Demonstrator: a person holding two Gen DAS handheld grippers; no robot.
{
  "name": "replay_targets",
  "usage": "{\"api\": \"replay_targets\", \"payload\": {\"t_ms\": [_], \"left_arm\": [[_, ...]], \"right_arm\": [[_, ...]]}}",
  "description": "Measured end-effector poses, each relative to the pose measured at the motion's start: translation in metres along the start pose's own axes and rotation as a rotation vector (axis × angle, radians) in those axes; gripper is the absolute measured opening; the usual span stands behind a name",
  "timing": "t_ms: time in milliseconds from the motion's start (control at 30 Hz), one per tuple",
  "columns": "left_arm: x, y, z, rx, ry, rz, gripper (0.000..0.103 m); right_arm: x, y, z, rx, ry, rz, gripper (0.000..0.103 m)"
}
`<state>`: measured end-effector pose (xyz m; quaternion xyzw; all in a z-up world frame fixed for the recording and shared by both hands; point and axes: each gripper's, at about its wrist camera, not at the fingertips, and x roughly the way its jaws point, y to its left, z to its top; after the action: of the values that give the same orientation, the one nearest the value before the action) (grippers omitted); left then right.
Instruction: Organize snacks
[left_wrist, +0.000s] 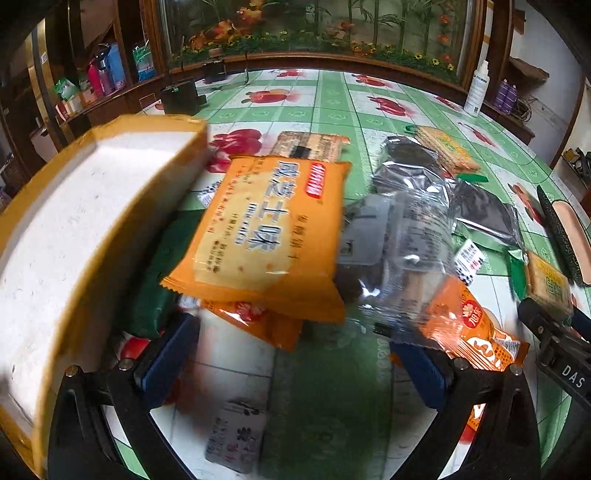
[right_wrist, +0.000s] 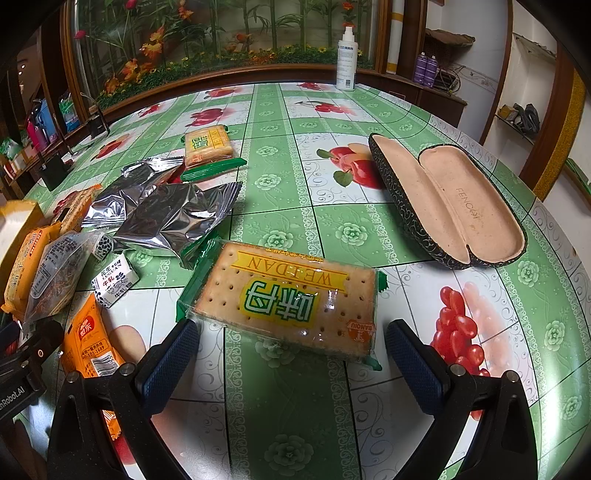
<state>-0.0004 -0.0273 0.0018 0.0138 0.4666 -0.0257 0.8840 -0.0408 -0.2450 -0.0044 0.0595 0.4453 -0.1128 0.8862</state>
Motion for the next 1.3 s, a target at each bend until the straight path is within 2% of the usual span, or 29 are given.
{"api": "replay_targets", "payload": {"t_ms": [133,1300], "left_arm": [[0.000,-0.012,-0.003,0.065,-0.005,-0.043,0.103],[0.002,-0.013,0.000,0.047,-0.027,-0.039,0.103]], "right_arm": [[0.000,0.000,0.000,0.000,0.000,0.000,0.102],[-0.001,-0.001,0.000,0.000,0.000,0.000,0.102]]}}
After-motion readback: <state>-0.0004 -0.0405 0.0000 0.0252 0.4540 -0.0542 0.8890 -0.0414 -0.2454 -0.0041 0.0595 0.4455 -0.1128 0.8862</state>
